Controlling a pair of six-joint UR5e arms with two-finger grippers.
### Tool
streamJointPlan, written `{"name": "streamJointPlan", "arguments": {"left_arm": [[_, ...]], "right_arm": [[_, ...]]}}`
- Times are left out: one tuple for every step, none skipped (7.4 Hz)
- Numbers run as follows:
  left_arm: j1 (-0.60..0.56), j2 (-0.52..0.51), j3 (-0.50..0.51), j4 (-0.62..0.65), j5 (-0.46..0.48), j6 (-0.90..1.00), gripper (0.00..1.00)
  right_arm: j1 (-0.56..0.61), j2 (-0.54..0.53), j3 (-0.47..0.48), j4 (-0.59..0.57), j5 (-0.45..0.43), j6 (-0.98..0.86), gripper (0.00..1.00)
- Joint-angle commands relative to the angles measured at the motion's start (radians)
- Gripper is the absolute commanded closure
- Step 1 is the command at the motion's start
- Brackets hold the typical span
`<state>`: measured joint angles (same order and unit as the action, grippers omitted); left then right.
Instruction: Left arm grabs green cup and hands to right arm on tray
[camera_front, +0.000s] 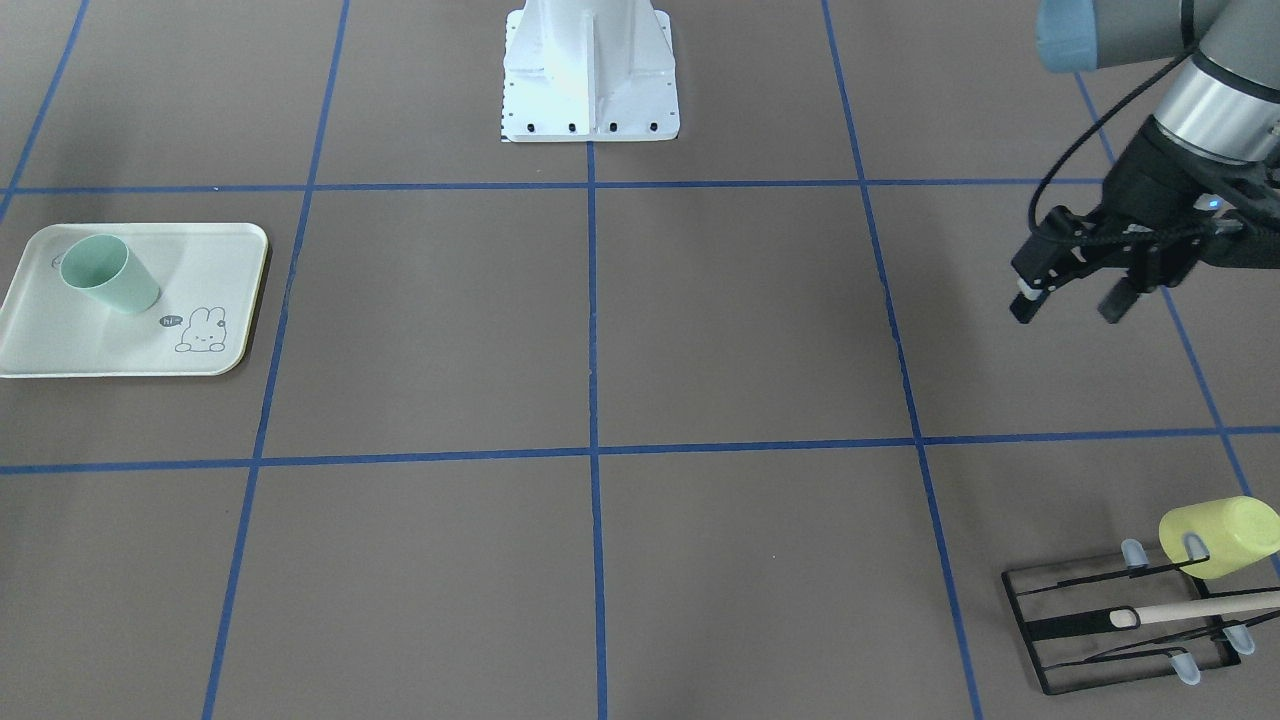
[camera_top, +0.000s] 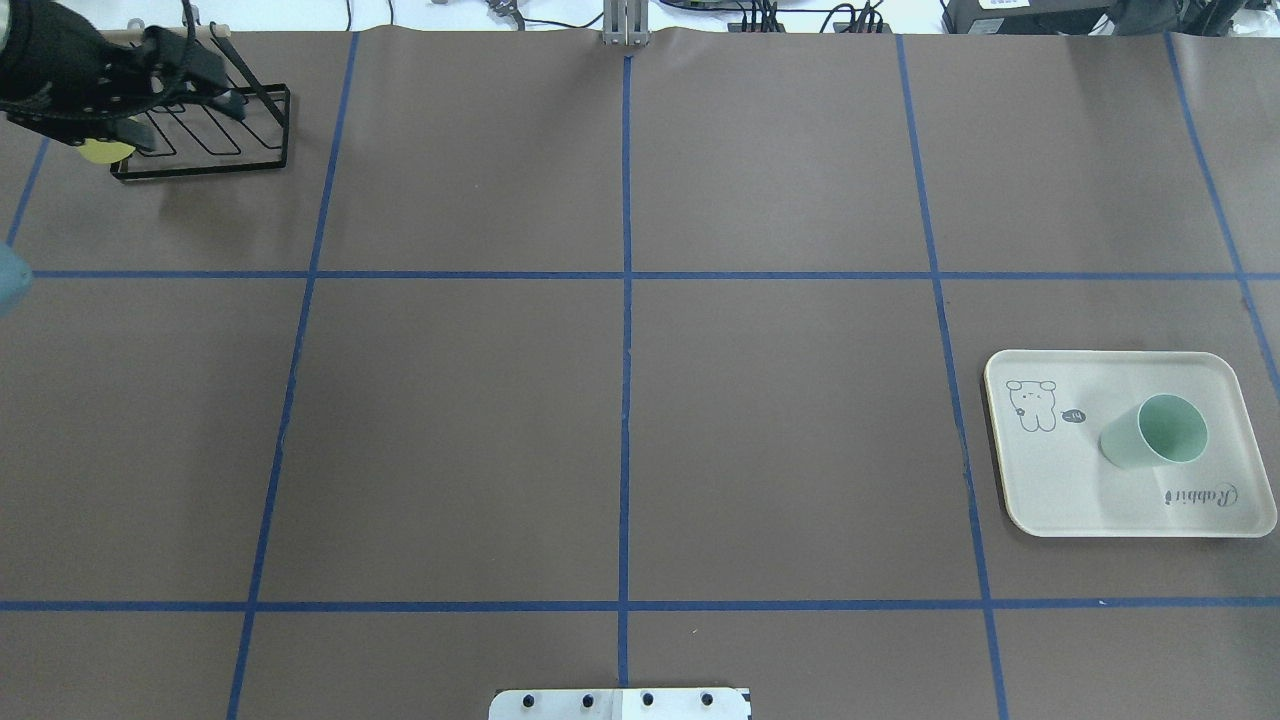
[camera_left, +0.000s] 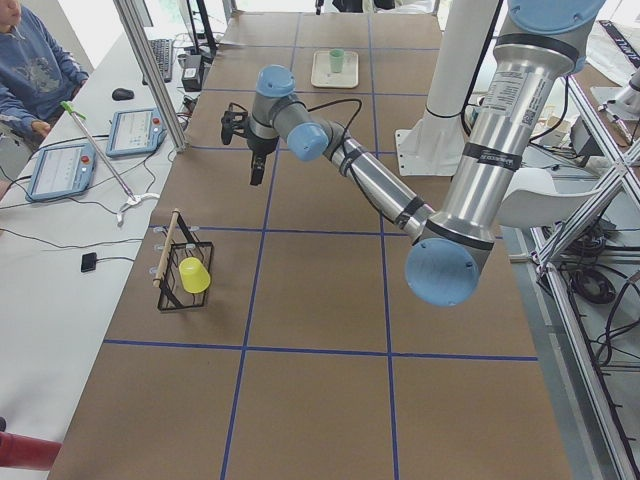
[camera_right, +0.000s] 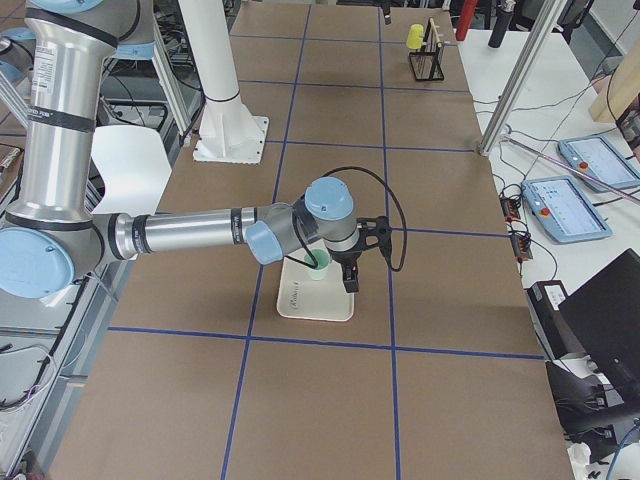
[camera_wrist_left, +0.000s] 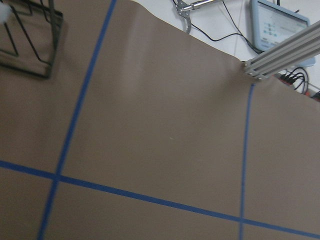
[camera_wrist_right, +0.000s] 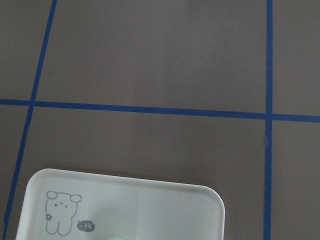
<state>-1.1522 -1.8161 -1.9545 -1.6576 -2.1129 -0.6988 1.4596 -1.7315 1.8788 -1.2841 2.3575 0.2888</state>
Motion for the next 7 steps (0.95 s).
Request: {"name": "streamJointPlan", "arguments": {"left_arm": [[-0.100,0.166,0.014,0.102,0.038,0.490,0.00],[-0.160,0.185,0.016,0.196,0.028,0.616,0.00],[-0.250,0.182,0.040,0.323,-0.042,0.742,0.00],[-0.342,0.181,0.087,0.346,-0.141,0.833,0.00],[-0.384,0.188,0.117,0.346,-0.177,0.896,0.00],[-0.403,0.189,0.121,0.351,-0.179,0.910,0.00],[-0.428,0.190,0.144,0.351,-0.235,0.912,0.00]], "right_arm": [[0.083,0.131,0.005,-0.307,-0.001,-0.201,0.00],[0.094,0.174,0.008,-0.399,-0.003,-0.241,0.00],[0.084,0.176,0.006,-0.408,-0.010,-0.249,0.00],[0.082,0.173,0.005,-0.409,-0.018,-0.249,0.00],[0.082,0.172,0.005,-0.411,-0.018,-0.249,0.00],[0.065,0.175,0.005,-0.417,-0.021,-0.249,0.00],[0.047,0.181,0.005,-0.455,-0.032,-0.249,0.00]]}}
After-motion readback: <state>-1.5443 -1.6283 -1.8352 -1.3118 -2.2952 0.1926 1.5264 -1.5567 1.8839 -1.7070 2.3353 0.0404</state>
